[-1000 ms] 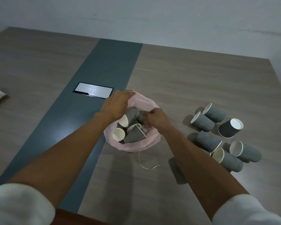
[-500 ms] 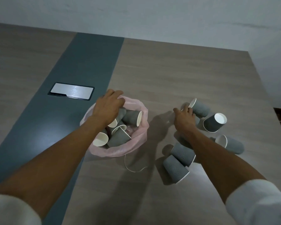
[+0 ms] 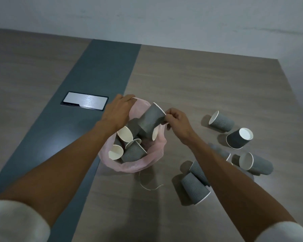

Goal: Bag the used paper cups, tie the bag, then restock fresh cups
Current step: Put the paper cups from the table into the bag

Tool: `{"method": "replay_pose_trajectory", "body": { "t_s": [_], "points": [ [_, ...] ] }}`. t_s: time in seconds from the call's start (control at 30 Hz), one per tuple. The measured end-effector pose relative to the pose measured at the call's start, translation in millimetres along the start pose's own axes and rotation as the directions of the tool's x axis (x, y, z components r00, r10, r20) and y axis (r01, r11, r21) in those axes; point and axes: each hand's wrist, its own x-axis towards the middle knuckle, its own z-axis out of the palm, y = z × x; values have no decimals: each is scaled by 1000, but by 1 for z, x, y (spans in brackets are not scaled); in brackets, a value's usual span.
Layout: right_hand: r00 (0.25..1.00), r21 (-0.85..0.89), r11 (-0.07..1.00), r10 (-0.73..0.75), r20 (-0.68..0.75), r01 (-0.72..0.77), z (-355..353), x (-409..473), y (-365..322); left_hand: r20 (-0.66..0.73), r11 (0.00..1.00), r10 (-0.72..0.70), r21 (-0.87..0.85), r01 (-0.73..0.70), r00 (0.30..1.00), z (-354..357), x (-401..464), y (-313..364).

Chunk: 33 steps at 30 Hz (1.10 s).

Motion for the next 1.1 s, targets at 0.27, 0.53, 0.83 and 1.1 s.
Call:
{"method": "replay_pose_trajectory", "body": {
  "t_s": [0.27, 0.53, 0.83, 1.1],
  "points": [
    [991, -159, 980, -128, -32, 121, 76, -15, 9, -100, 977, -56, -211, 34, 993, -2, 3, -14],
    [969, -817, 522, -152, 194, 245, 87, 10, 12, -301, 932, -21, -352, -91, 953, -18, -4, -13],
    [978, -962, 198, -124, 167, 189, -3, 7, 18, -311, 930, -25, -355, -92, 950, -12, 3, 7],
    [988, -884, 463, -156, -12, 62, -84, -36, 26, -112, 972, 28, -229, -53, 993, 16, 4, 53]
  ]
}}
